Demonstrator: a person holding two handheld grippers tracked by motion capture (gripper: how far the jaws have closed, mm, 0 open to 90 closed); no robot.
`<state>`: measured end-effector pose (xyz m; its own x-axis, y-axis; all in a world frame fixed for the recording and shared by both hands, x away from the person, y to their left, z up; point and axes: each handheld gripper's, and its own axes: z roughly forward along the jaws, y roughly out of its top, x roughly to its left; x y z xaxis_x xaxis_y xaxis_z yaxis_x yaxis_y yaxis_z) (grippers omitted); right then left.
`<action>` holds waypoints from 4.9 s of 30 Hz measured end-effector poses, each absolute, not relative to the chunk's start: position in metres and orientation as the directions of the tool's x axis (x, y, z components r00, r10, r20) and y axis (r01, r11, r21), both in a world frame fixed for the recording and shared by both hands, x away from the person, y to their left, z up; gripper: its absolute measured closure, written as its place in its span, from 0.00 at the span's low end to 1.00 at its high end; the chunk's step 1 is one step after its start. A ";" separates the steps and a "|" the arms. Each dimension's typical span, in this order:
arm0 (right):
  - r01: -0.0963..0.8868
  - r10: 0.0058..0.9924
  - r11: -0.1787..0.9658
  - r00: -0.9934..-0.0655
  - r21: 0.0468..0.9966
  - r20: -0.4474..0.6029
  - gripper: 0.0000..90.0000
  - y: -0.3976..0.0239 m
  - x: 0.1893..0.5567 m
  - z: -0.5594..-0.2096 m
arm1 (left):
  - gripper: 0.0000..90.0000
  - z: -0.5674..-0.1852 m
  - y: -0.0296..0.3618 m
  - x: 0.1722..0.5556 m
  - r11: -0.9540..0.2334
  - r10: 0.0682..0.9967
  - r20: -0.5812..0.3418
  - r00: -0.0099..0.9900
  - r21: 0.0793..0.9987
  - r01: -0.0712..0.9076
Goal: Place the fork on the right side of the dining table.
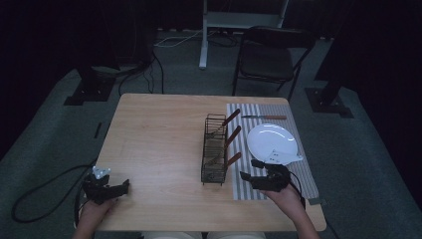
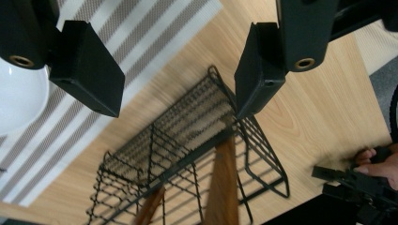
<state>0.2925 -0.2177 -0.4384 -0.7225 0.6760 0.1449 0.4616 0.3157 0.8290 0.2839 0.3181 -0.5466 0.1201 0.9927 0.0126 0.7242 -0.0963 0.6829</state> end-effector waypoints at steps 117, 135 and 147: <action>0.607 0.816 0.108 -0.507 0.787 0.279 0.86 -0.312 0.286 -0.461 | 0.00 -0.547 0.318 0.284 -0.104 0.991 0.012 0.132 0.684 0.722; 0.699 0.822 0.073 -0.445 0.711 0.354 0.63 -0.358 0.294 -0.510 | 0.00 -0.547 0.318 0.284 -0.104 0.991 0.012 0.132 0.684 0.722; 0.718 0.872 0.072 -0.383 0.693 0.306 0.55 -0.377 0.299 -0.538 | 0.00 -0.547 0.317 0.284 -0.102 0.992 0.012 0.129 0.684 0.722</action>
